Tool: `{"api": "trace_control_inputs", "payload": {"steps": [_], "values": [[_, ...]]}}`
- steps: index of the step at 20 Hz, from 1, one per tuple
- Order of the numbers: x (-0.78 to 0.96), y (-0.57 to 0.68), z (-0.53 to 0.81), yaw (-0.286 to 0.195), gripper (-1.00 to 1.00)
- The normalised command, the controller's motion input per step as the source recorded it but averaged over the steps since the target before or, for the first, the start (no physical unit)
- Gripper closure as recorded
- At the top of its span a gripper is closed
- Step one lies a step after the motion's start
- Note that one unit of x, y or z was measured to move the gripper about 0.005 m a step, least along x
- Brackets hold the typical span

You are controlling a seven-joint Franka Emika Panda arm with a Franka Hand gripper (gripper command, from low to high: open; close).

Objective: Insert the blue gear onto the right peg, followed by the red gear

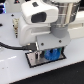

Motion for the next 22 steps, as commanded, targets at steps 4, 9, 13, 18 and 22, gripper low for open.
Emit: {"api": "trace_control_inputs", "payload": {"steps": [4, 9, 13, 18, 22], "values": [[0.0, 0.21, 0.16, 0.0, -1.0], [-0.01, 0.13, 0.34, 0.0, -1.0], [-0.18, 0.09, 0.47, 0.0, -1.0], [-0.44, 0.17, 0.3, 0.0, -1.0], [-0.52, 0.3, 0.14, 0.0, -1.0]]}}
